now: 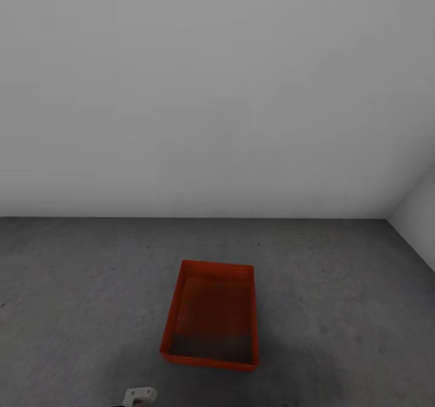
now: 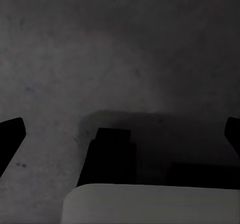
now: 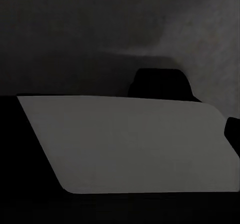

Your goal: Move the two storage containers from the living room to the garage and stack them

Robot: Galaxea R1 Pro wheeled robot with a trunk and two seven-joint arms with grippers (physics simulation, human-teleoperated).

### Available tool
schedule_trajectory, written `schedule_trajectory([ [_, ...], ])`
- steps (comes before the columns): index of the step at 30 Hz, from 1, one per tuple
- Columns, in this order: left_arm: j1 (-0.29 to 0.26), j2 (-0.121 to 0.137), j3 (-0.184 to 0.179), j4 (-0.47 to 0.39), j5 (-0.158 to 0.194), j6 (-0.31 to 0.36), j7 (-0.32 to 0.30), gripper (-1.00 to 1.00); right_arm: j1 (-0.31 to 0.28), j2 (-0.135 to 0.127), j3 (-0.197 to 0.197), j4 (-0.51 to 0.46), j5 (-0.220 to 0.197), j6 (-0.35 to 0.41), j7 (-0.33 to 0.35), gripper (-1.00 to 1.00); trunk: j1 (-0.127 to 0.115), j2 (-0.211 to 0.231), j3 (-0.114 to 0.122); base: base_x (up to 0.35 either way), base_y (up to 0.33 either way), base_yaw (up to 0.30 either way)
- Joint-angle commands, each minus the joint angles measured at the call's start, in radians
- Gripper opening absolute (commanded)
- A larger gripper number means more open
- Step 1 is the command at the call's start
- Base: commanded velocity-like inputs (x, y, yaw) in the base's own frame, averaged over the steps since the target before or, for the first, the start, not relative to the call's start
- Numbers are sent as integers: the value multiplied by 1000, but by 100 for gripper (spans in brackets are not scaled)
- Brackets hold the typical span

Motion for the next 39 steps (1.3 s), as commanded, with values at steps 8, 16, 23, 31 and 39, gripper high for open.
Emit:
schedule_trajectory([
  [8,0,0,-1,-1,6,3,3,100,-1,0,8,3,-11,-4,0,100,0,0,12,0,0,0],
  [16,0,0,-1,-2,7,3,3,100,-1,0,8,3,-10,-3,0,100,0,0,24,0,0,0],
  [23,0,-1,-1,-2,7,3,4,100,-1,0,8,3,-10,-3,0,100,-4,7,38,0,0,0],
  [31,0,-2,-1,0,7,4,5,100,-1,0,8,3,-10,-3,1,100,-35,63,76,0,0,0],
  [39,0,-4,-1,0,7,4,6,100,-1,0,8,3,-10,-3,0,100,-65,119,113,0,0,0],
])
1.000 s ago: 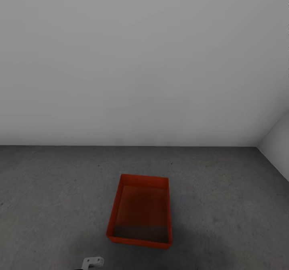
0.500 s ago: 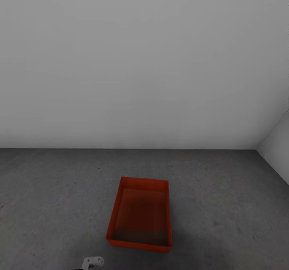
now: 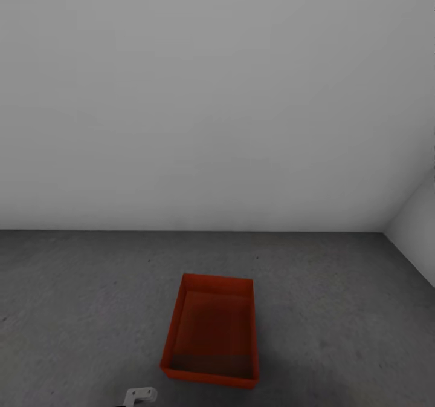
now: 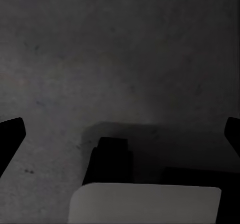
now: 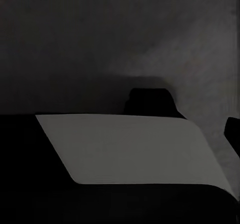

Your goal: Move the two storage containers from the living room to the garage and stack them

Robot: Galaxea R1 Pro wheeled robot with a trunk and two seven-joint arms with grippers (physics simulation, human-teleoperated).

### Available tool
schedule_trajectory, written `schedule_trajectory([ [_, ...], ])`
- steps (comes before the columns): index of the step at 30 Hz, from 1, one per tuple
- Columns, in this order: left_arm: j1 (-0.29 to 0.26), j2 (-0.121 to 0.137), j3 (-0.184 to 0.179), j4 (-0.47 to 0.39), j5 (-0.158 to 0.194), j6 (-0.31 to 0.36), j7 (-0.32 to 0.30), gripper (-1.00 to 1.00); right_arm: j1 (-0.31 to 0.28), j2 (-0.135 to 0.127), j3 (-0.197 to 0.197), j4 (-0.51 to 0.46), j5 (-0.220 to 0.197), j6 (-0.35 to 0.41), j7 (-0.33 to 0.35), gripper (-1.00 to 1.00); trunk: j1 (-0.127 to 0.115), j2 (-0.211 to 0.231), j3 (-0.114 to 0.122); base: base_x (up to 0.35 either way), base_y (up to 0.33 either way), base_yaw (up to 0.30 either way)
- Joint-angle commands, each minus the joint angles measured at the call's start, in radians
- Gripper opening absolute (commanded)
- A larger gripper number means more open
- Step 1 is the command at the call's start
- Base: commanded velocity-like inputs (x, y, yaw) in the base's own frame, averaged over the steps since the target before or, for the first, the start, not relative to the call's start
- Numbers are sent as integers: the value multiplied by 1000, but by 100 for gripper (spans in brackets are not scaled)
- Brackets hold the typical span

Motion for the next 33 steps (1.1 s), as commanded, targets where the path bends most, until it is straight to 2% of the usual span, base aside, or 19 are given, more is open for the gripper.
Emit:
schedule_trajectory([
  [1,0,0,-1,0,7,3,3,100,-1,1,8,3,-10,-6,-1,100,-4,7,4,0,0,0],
  [15,0,1,-1,0,7,3,7,100,-1,1,8,3,-11,-10,-1,100,-58,105,70,0,0,0],
  [33,0,1,-1,0,7,3,8,100,-1,1,8,3,-11,-11,-1,100,-58,105,98,0,0,0],
])
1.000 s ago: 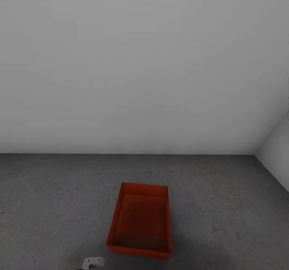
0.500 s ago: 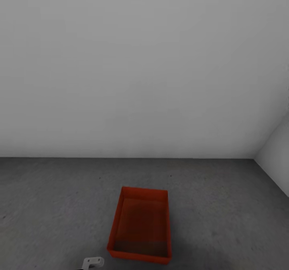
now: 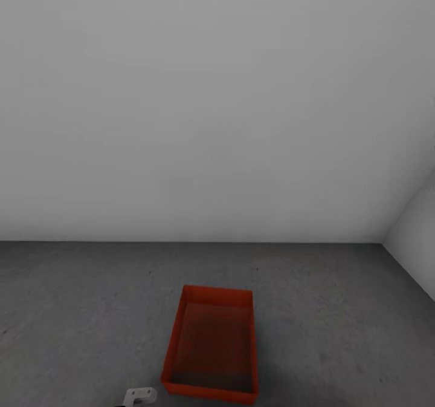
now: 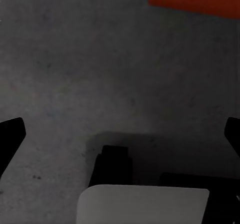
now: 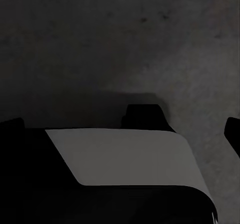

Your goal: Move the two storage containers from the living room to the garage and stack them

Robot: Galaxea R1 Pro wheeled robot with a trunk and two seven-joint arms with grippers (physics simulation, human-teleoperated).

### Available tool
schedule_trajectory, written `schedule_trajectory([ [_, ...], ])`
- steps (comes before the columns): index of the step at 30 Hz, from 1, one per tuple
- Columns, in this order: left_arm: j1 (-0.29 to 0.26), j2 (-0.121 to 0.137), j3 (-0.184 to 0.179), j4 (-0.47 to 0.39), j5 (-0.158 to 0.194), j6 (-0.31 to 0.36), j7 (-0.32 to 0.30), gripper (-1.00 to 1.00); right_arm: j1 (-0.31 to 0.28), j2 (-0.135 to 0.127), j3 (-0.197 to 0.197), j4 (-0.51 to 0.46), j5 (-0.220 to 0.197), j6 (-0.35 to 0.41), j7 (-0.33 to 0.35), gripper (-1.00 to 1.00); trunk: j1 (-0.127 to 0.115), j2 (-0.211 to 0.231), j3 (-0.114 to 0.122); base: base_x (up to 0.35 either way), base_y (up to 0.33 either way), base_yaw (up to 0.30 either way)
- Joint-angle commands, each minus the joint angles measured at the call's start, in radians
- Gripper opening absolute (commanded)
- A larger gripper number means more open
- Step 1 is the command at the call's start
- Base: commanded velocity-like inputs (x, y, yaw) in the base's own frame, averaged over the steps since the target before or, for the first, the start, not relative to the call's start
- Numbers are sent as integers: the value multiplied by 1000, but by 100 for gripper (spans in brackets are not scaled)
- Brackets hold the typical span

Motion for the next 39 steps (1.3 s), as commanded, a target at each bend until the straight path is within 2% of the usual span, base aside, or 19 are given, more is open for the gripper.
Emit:
schedule_trajectory([
  [1,-1,0,-1,0,7,3,3,100,-1,1,8,3,-10,-6,-1,100,0,0,1,0,0,0],
  [16,-1,-1,-1,0,7,3,3,100,-1,1,8,3,-10,-6,-1,100,0,0,24,0,0,0],
  [37,-1,0,-1,0,7,3,4,100,-1,1,8,3,-11,-6,-1,100,-81,147,123,0,0,0],
  [39,-1,0,-1,0,7,3,5,100,-1,1,8,3,-12,-6,-1,100,-81,147,126,0,0,0],
])
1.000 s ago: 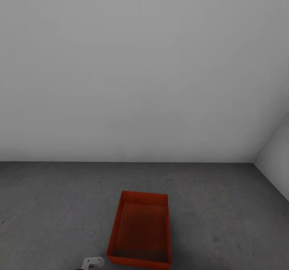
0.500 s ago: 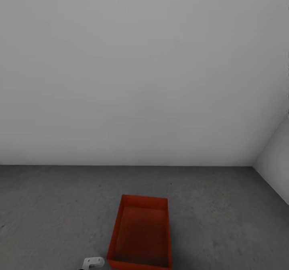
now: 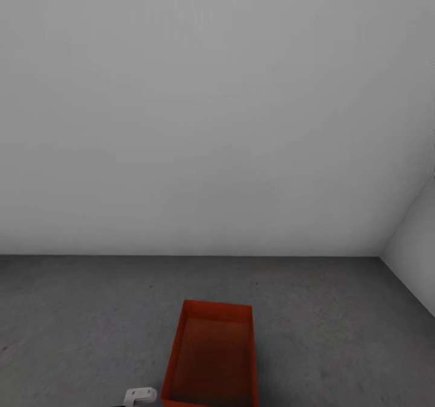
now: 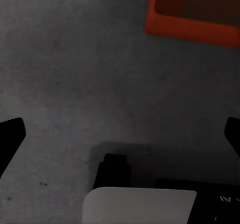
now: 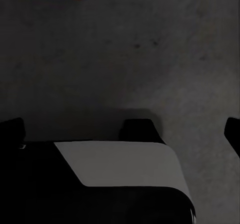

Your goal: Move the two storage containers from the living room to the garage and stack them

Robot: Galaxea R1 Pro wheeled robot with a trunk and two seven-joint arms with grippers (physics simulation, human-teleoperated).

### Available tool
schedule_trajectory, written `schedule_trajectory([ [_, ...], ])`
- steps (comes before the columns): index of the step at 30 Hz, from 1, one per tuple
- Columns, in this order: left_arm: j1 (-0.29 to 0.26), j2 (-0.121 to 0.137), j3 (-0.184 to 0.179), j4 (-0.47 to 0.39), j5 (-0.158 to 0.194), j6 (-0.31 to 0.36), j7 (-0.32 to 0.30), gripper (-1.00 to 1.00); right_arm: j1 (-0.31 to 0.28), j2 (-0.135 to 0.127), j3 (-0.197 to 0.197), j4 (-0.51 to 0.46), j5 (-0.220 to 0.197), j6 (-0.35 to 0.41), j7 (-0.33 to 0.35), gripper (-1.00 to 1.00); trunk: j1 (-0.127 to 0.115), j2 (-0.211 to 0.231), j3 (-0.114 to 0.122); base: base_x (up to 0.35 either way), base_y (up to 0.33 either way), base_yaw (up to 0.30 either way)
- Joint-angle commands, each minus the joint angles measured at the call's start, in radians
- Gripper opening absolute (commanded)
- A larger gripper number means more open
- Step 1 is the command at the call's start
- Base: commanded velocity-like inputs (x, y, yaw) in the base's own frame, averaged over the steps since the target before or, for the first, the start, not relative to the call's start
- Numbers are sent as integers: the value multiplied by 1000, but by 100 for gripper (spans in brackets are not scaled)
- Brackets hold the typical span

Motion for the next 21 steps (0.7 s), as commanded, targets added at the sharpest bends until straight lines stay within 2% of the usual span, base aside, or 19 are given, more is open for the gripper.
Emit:
schedule_trajectory([
  [1,-1,0,-1,0,7,3,3,100,-1,1,8,3,-10,-6,-1,100,0,0,1,0,0,0],
  [21,-1,0,-1,0,7,3,4,100,-1,1,8,3,-10,-6,-1,100,0,0,32,0,0,0],
])
